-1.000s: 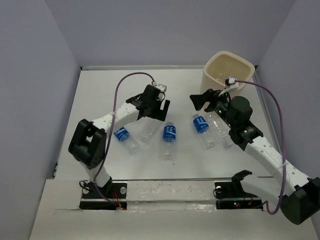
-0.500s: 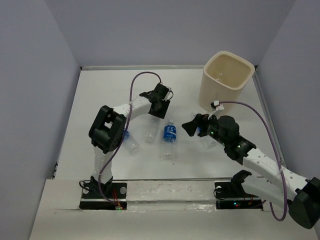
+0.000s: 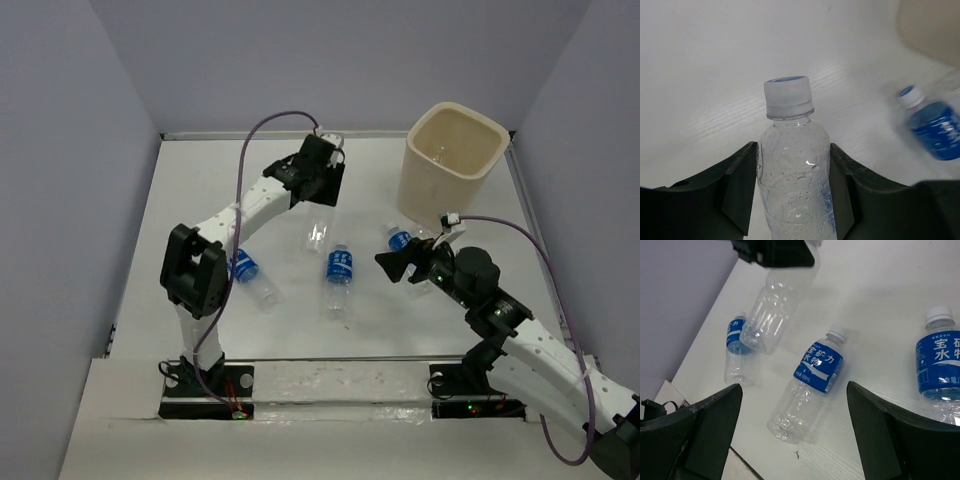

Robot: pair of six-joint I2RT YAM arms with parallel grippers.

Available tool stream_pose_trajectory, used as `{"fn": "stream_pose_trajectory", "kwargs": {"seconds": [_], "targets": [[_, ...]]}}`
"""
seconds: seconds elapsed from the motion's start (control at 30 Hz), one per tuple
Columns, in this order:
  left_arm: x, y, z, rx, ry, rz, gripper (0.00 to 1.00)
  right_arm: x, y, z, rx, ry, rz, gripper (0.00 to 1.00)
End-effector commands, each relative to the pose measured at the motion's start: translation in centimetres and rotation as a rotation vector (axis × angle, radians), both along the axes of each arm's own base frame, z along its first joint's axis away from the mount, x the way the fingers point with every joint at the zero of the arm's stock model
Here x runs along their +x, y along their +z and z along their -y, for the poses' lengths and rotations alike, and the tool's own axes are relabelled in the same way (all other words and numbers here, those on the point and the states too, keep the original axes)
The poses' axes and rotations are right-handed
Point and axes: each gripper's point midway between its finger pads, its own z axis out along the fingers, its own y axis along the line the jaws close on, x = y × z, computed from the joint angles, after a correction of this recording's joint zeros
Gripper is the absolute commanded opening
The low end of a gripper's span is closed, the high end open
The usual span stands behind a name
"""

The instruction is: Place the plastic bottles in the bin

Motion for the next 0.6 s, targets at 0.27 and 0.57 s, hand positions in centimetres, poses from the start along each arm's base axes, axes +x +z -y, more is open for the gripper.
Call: {"fn": "stream_pose_trajectory", "kwargs": {"seconds": [0.27, 0.57], "targets": [[-4.5, 39.4, 10.9, -0.856, -0.176, 0.759, 0.36, -2.5, -3.6, 2.6, -0.049, -0.041, -0.070, 0.79], [-1.2, 41.8, 15.8, -1.076, -0.101, 0.905, 0.36, -4.2, -4.8, 1.8, -0.011, 0.035, -0.107, 0.75]]}}
